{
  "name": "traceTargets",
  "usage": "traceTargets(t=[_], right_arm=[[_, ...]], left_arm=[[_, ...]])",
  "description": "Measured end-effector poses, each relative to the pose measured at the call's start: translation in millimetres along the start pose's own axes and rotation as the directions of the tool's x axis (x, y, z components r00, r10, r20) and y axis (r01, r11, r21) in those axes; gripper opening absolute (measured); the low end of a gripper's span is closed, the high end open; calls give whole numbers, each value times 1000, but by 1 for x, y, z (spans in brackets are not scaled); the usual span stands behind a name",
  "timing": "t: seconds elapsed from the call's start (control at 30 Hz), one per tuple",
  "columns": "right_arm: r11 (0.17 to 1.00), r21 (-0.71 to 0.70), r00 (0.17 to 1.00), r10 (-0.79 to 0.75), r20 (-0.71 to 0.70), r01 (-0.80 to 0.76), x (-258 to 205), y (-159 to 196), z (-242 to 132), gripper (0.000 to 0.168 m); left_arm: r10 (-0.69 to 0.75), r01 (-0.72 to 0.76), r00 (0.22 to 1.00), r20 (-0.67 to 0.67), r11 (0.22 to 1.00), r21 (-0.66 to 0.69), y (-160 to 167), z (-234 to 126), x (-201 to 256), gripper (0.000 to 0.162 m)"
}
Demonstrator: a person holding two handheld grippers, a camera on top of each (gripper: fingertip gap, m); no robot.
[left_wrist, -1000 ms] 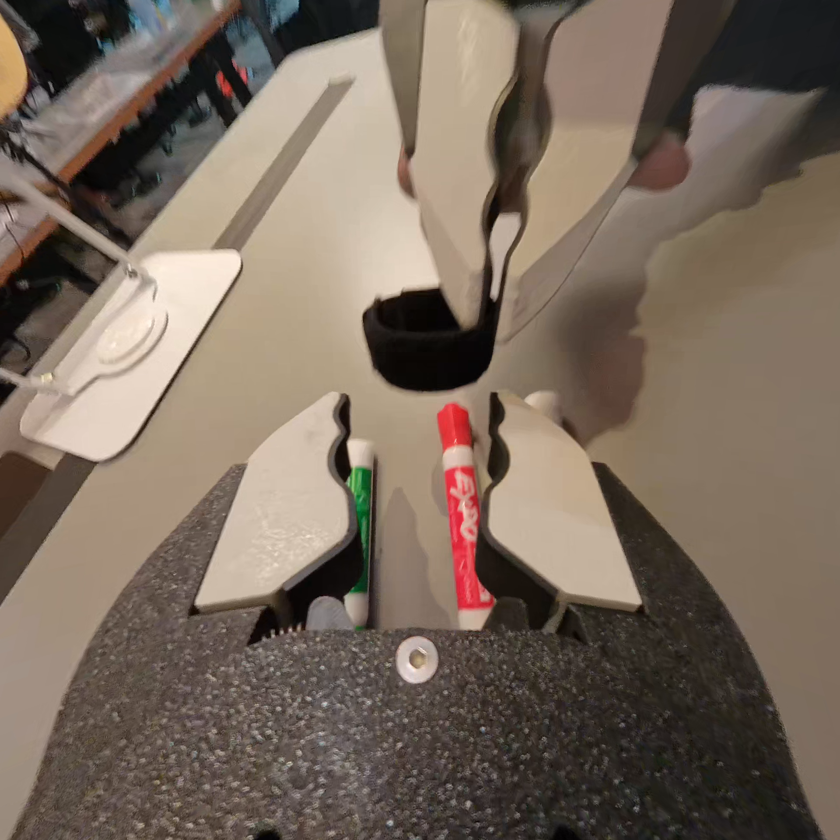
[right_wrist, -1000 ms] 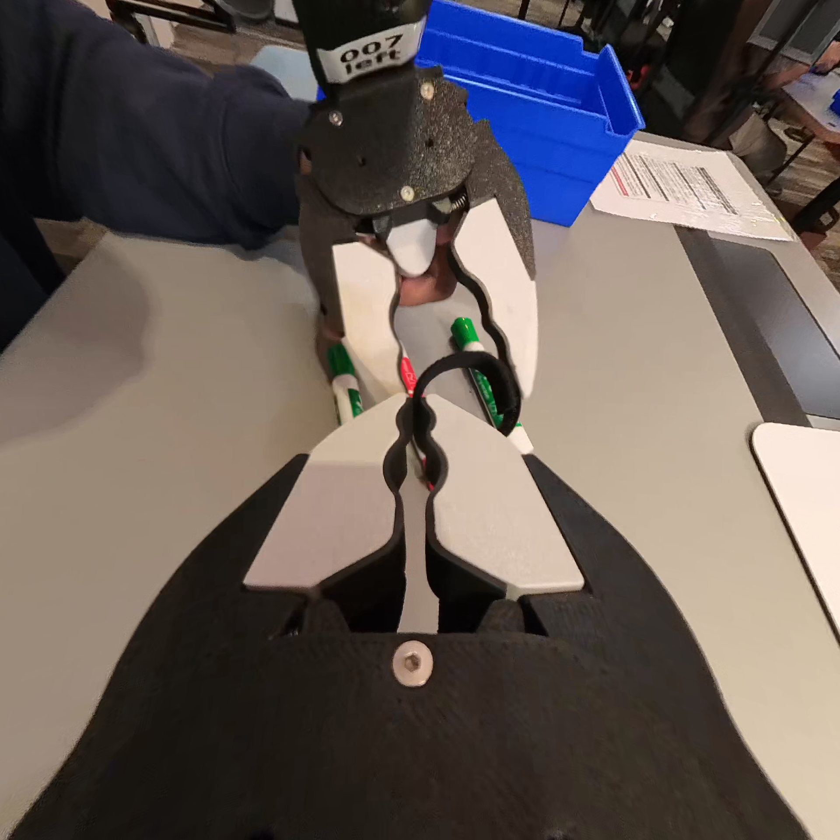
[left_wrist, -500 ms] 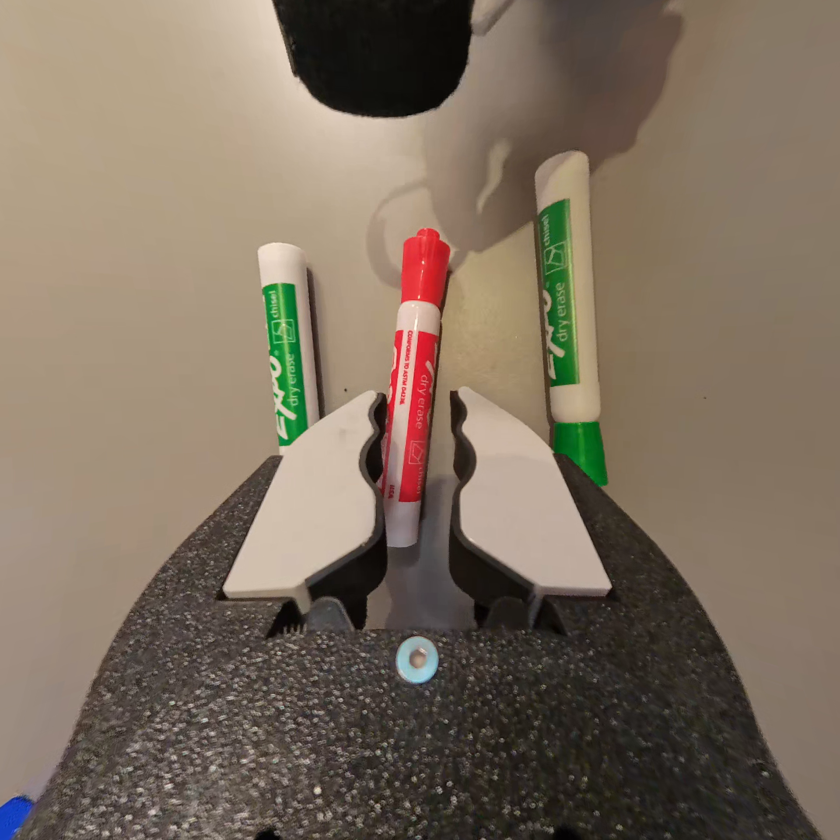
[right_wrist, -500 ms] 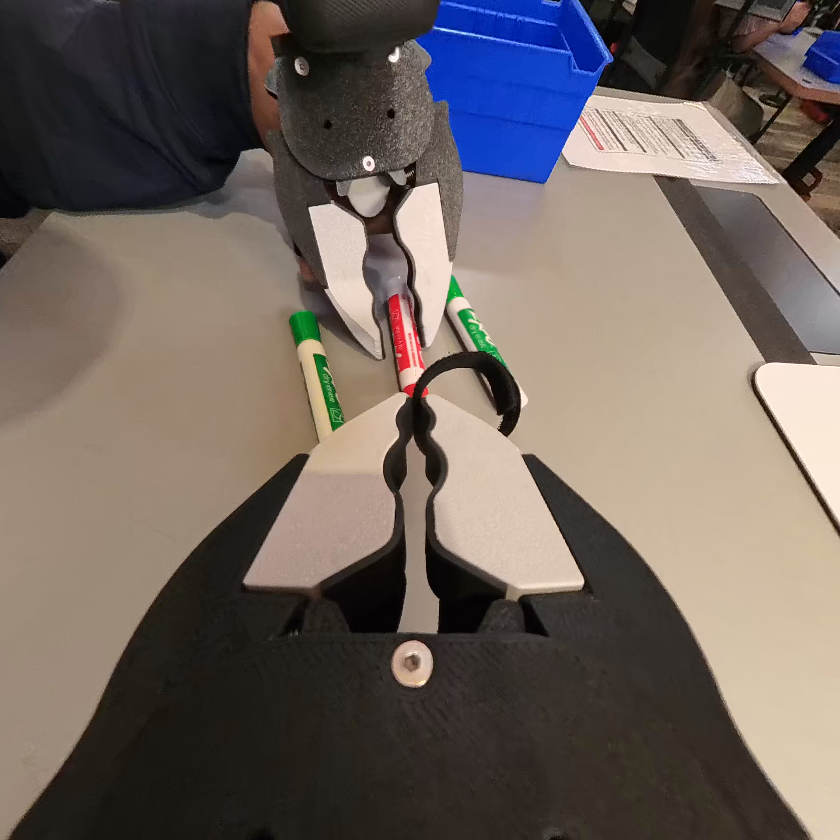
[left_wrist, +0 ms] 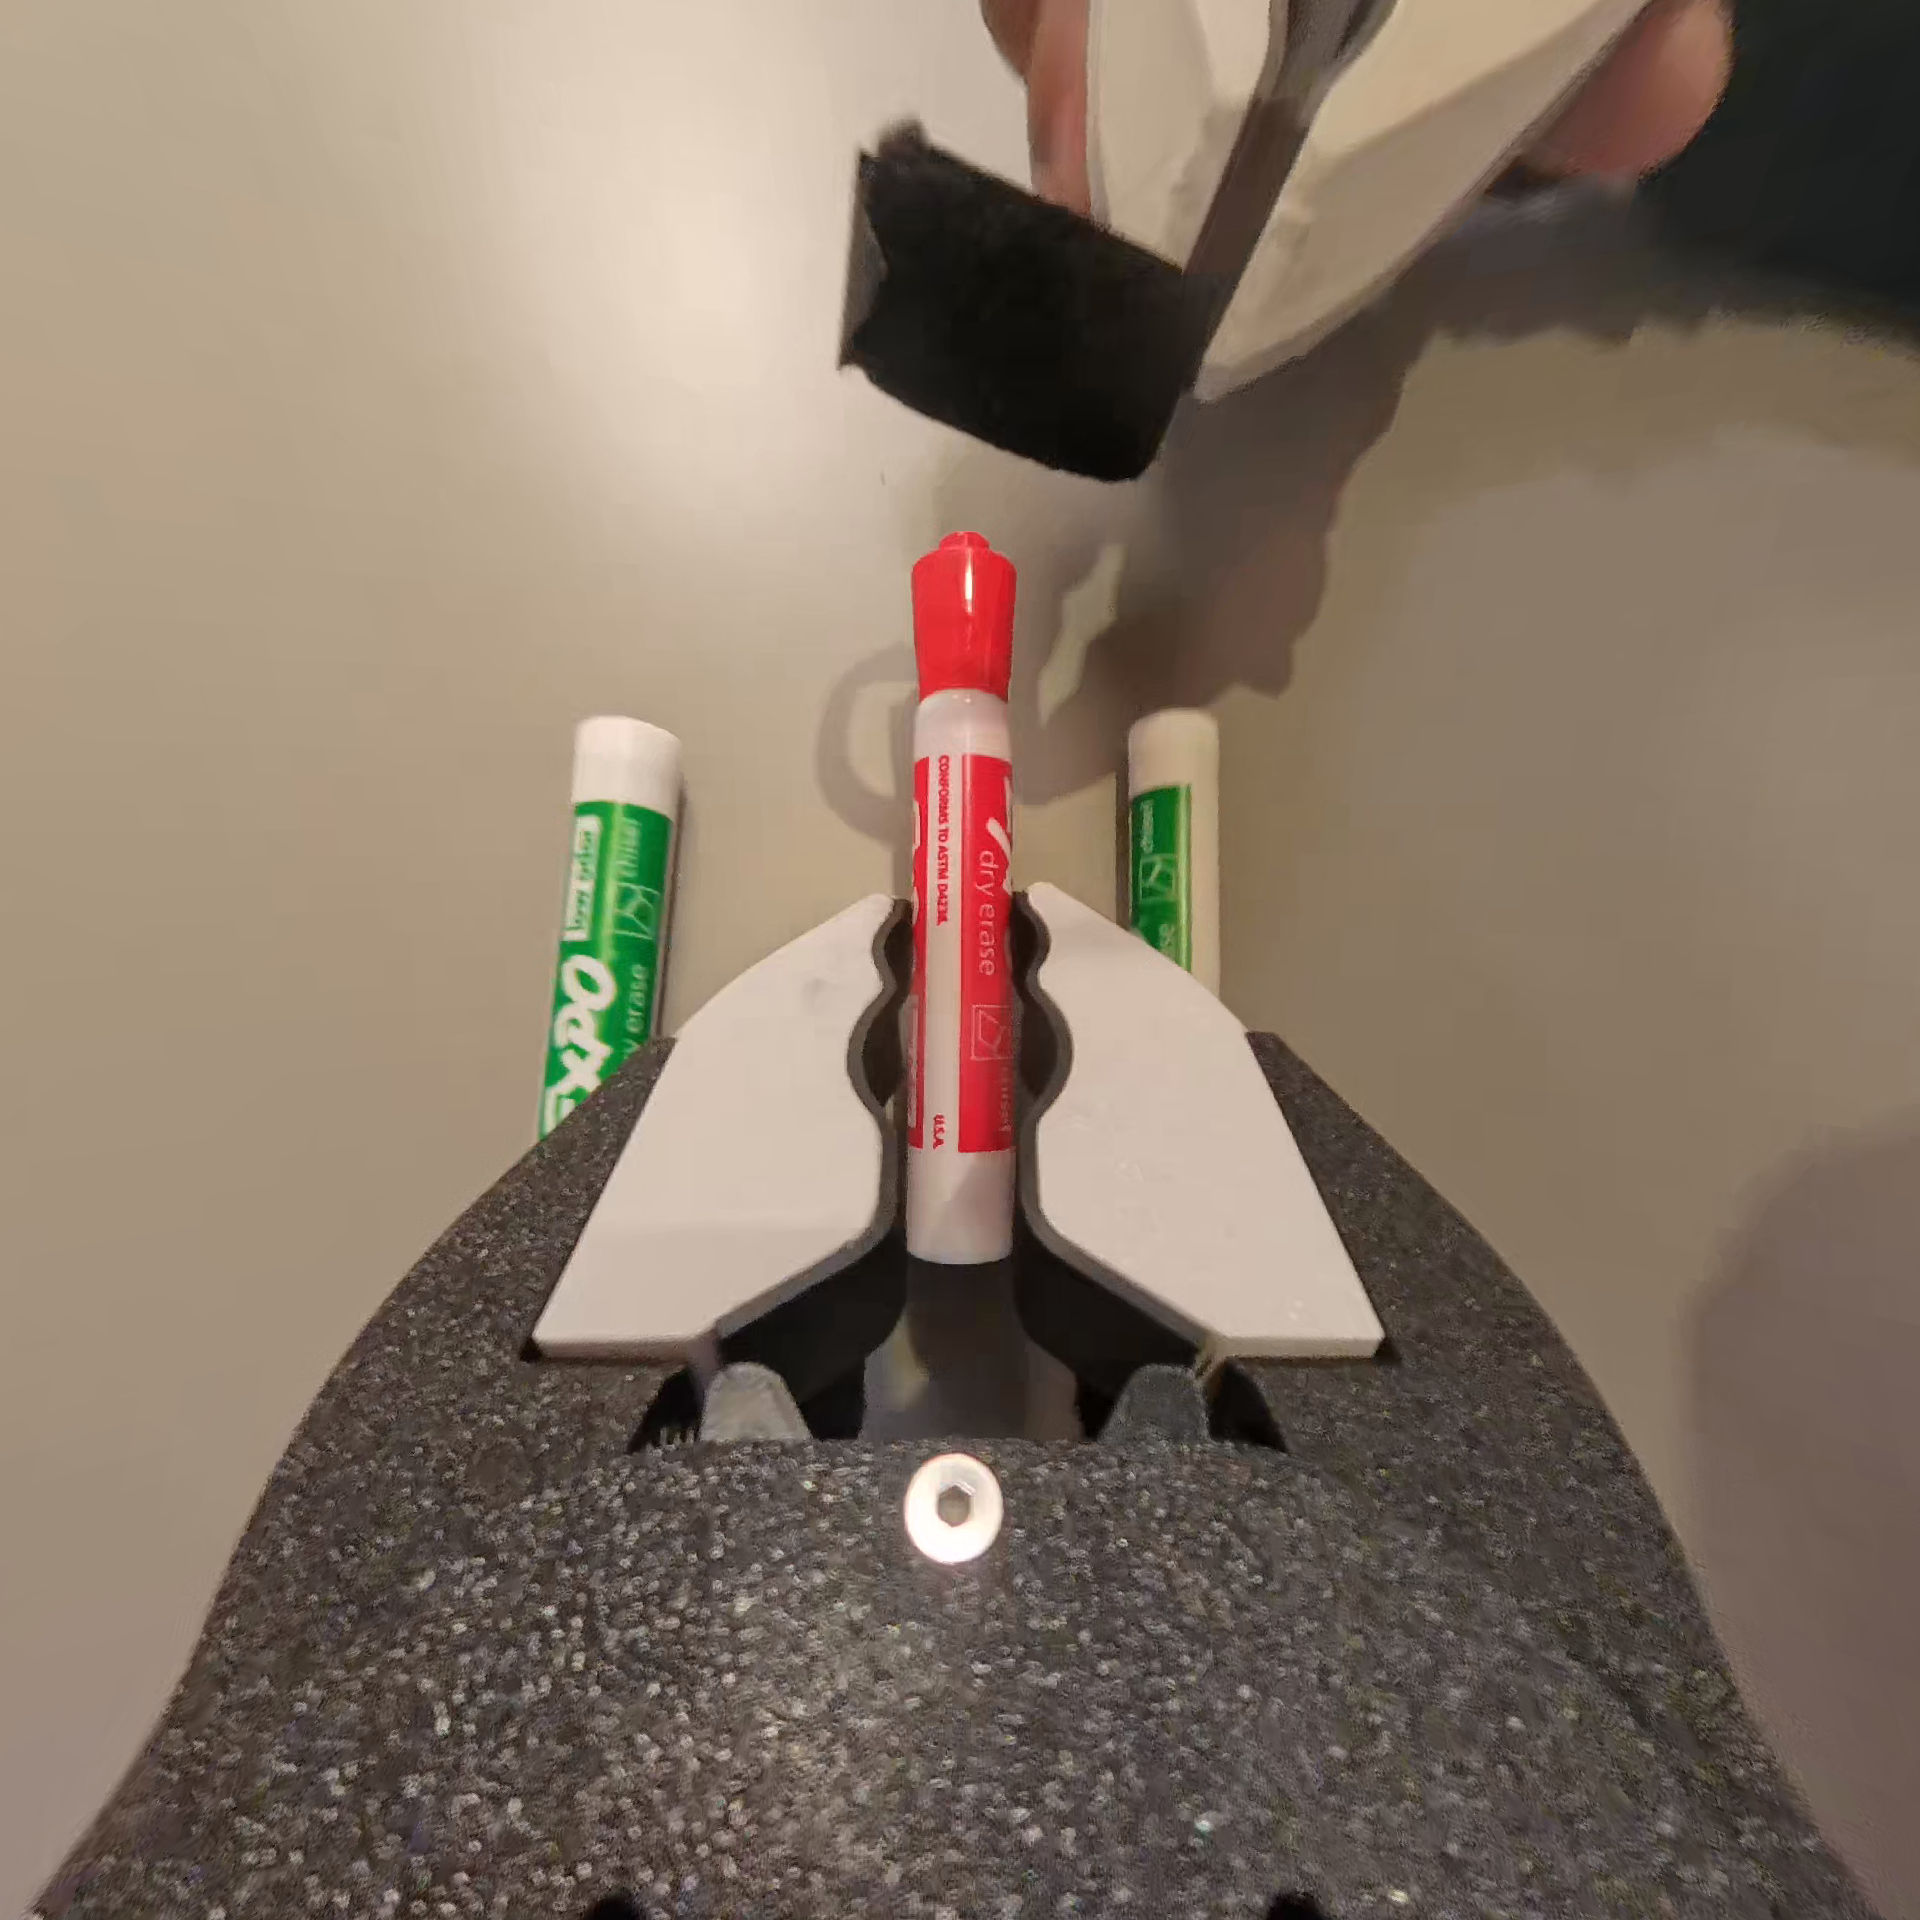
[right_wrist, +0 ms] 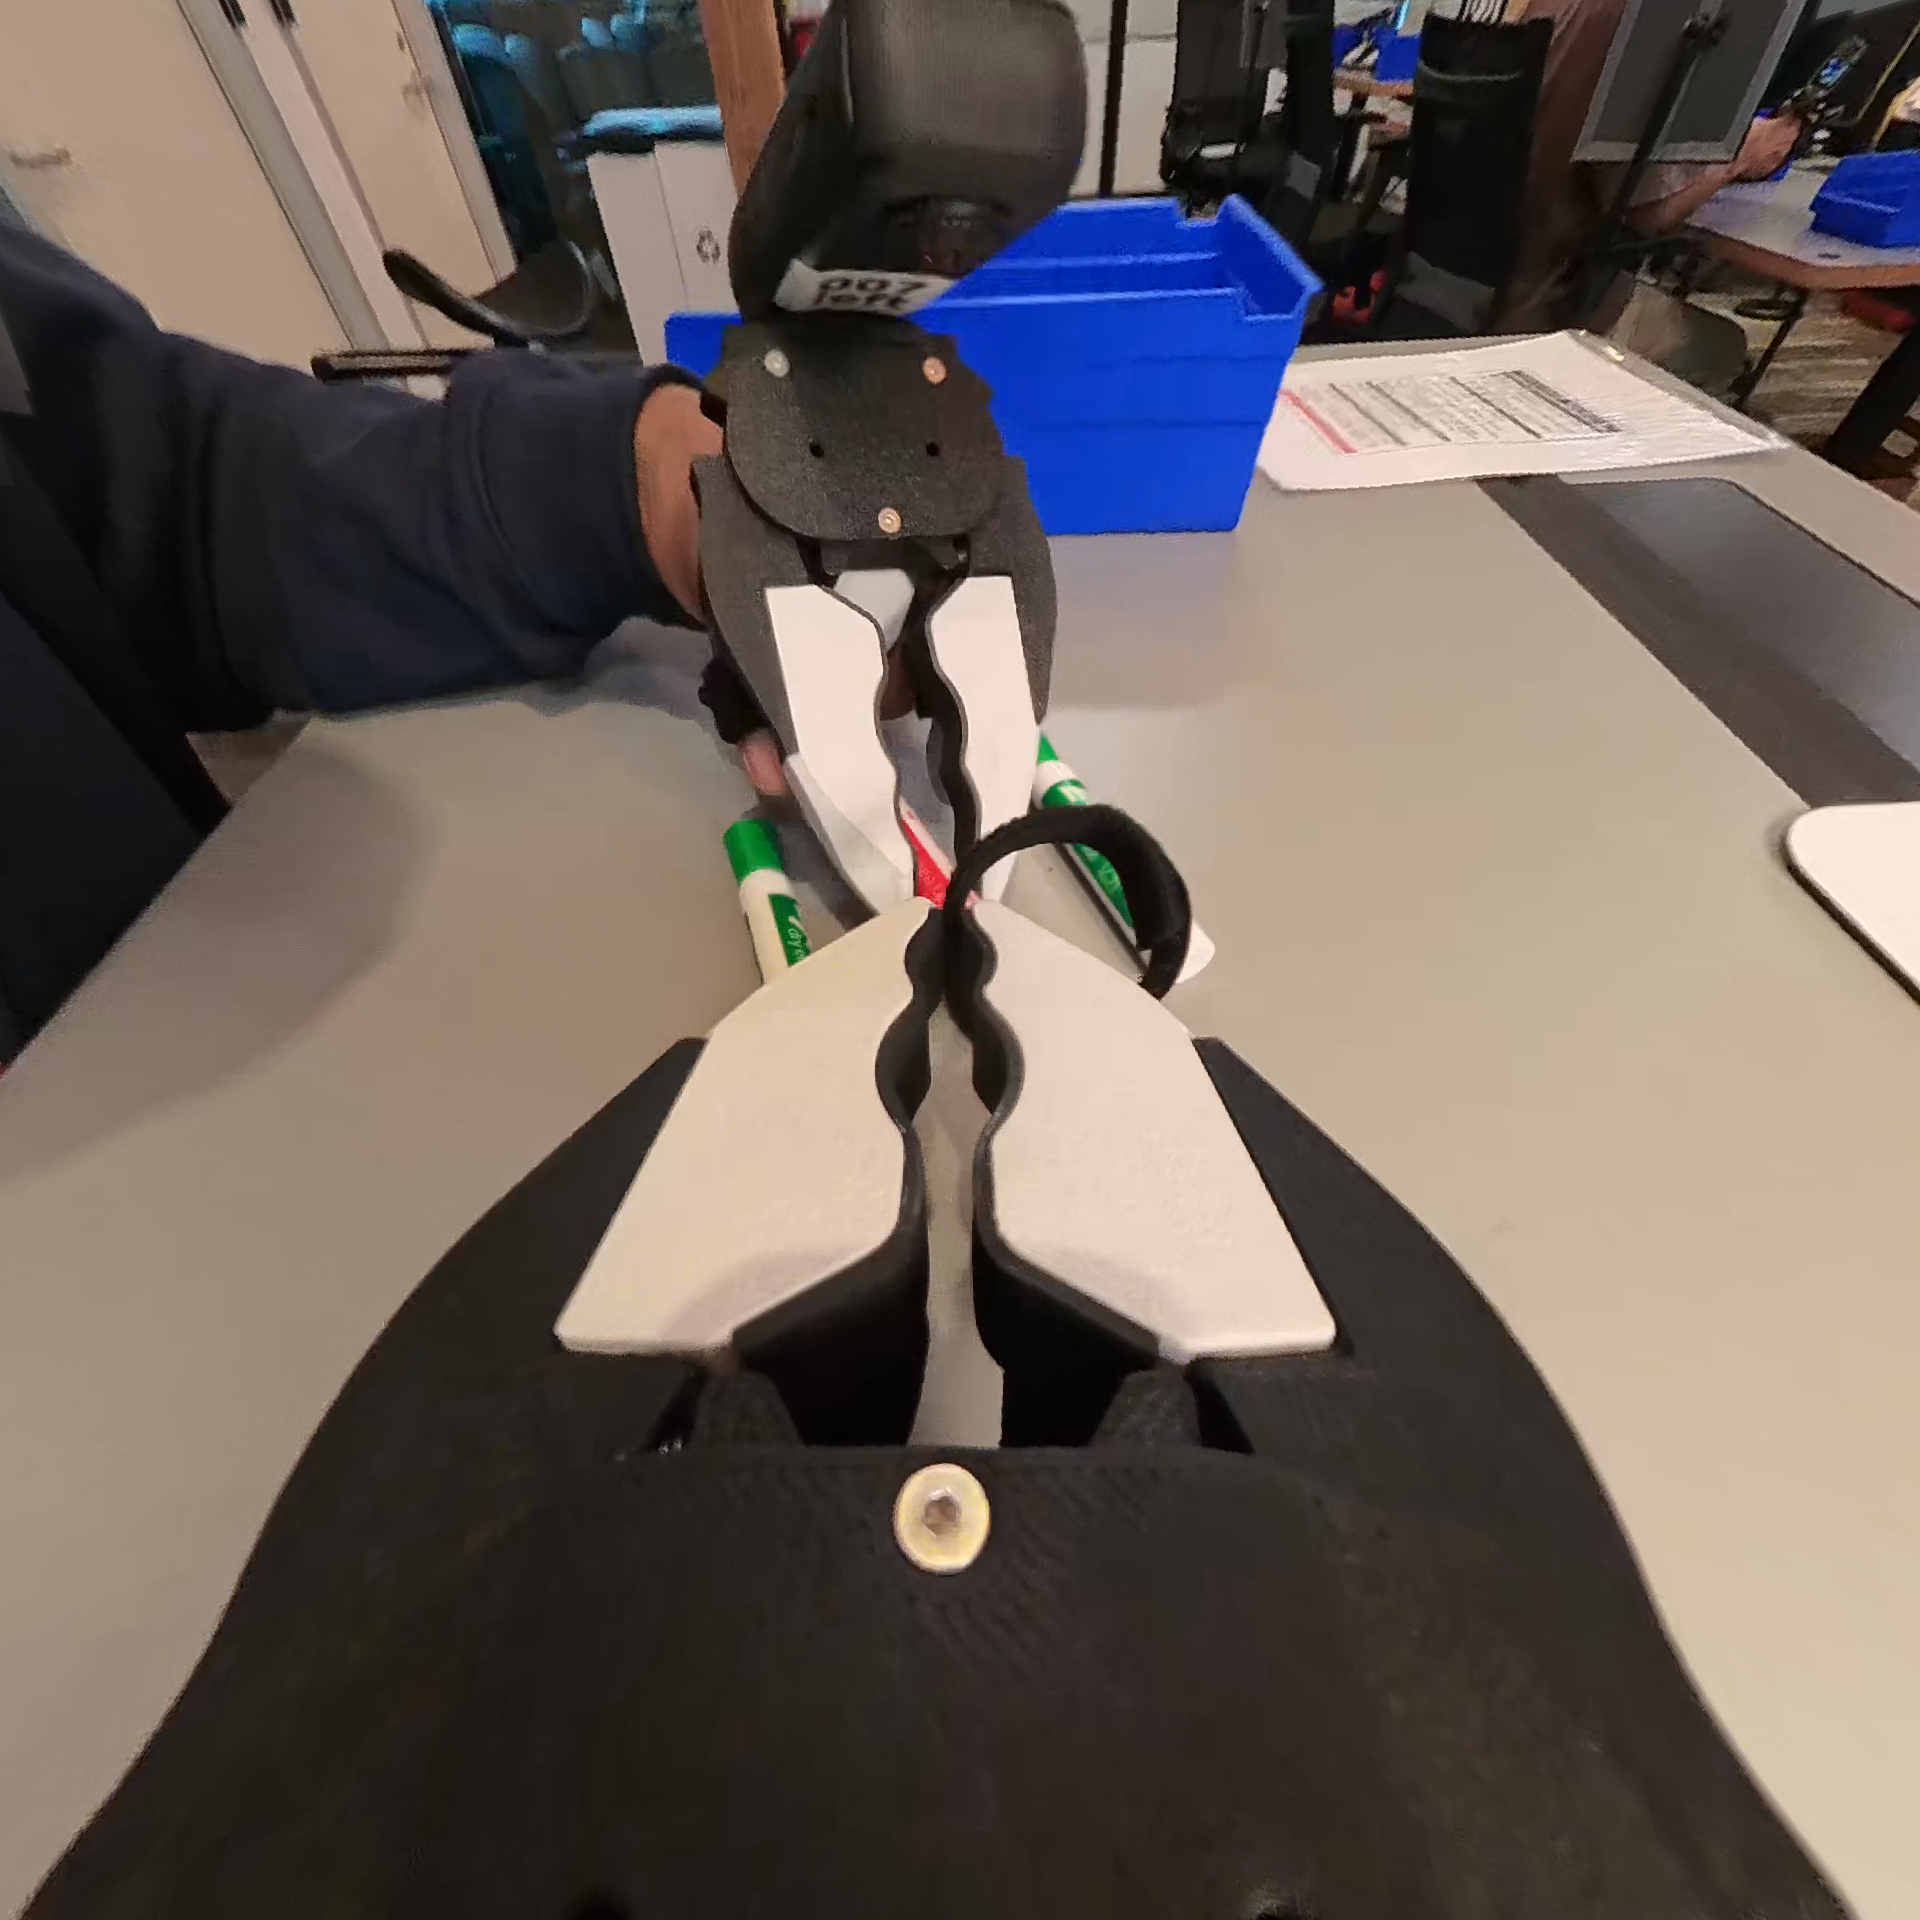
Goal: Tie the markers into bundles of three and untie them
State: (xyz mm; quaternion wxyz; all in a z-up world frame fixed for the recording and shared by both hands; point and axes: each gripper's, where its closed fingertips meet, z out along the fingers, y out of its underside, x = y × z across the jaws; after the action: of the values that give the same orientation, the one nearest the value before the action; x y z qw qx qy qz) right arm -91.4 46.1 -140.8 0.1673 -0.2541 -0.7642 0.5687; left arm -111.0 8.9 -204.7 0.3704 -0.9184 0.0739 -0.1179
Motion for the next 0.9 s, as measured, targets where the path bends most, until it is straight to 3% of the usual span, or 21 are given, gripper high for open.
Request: traceTargets(t=[0.27, 0.7, 0.9], right_arm=[[967, 186, 984, 163, 73, -174, 4, -12, -15, 1], [969, 127, 971, 195, 138, -212, -14, -12, 2, 2], [972, 140, 979, 172, 113, -187, -14, -16, 0, 22]], left_arm=[[-58, 78, 993, -99, 972, 221, -36, -21, 11, 18], [-103, 200, 959, -264, 907, 371, -57, -19, 25, 18], [-99, 240, 945, -313, 860, 451, -66, -27, 24, 18]])
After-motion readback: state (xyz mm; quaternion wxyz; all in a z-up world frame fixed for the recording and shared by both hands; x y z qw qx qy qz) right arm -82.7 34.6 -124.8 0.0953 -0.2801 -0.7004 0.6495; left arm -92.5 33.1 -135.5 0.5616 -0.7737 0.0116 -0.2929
